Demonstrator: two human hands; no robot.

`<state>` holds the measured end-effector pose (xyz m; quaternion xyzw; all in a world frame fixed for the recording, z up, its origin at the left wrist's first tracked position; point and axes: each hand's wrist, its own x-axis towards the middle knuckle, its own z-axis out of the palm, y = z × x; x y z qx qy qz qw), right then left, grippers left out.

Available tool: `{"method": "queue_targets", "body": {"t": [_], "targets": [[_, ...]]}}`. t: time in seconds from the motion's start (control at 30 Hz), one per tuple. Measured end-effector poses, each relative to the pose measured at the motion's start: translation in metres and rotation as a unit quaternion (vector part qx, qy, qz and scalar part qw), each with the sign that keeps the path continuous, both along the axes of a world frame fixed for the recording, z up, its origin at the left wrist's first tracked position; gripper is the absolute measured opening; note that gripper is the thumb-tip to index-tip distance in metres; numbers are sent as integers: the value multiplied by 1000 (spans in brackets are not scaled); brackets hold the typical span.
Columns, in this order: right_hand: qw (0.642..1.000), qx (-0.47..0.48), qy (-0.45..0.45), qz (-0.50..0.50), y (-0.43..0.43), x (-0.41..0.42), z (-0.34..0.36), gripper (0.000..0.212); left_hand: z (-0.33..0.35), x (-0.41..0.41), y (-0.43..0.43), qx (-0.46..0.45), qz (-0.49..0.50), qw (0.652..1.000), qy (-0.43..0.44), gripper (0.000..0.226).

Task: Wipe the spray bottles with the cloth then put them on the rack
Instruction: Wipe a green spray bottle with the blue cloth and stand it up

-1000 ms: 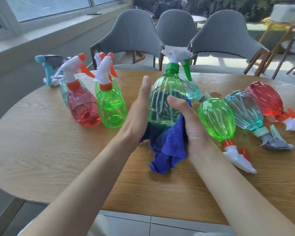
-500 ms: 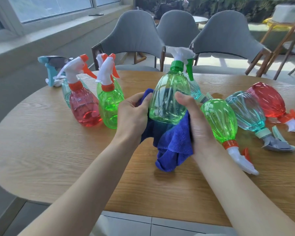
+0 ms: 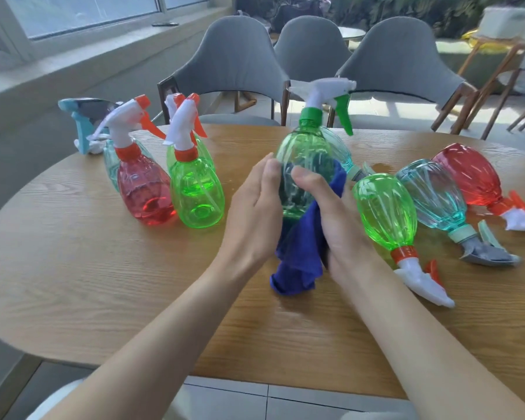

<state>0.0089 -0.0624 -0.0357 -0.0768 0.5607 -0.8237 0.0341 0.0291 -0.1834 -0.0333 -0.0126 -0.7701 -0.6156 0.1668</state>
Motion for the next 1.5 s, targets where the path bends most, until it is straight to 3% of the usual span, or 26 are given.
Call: {"method": "queue_targets", "body": {"t": [0.07, 0.13, 0.27, 0.4, 0.53, 0.7, 0.9, 1.1, 1.33, 1.5], "targets": [[999, 48, 7, 6, -5, 4, 1, 41, 5, 0, -3, 114, -25, 992, -42, 60], [999, 51, -7, -5, -5, 5, 2, 45, 8, 0, -2, 141, -22, 988, -54, 61], [997, 52, -52, -26, -3, 0, 6, 66, 2, 2, -2, 52, -31, 997, -39, 52], [996, 2, -89, -18, -2, -2, -1, 59, -2, 9, 3, -81, -20, 996, -8, 87], [991, -55, -118, -12, -6, 0, -3, 59, 1, 5, 0, -131, 29, 991, 12, 94], [990, -88, -110, 3, -9, 3, 0, 54, 7, 5, -5, -116, 56, 992, 3, 90], [996, -48, -73, -12, -7, 5, 1, 35, 9, 8, -12, -100, 18, 995, -22, 62], [997, -46, -60, -7, -8, 4, 5, 36, 1, 3, -15, -113, -16, 993, -20, 85], [997, -42, -56, -12, -5, 1, 3, 33, -5, 2, -13, -110, -24, 994, -15, 78], [999, -35, -18, -20, -8, 3, 0, 42, -5, 5, -8, -109, -9, 994, -3, 72]]}}
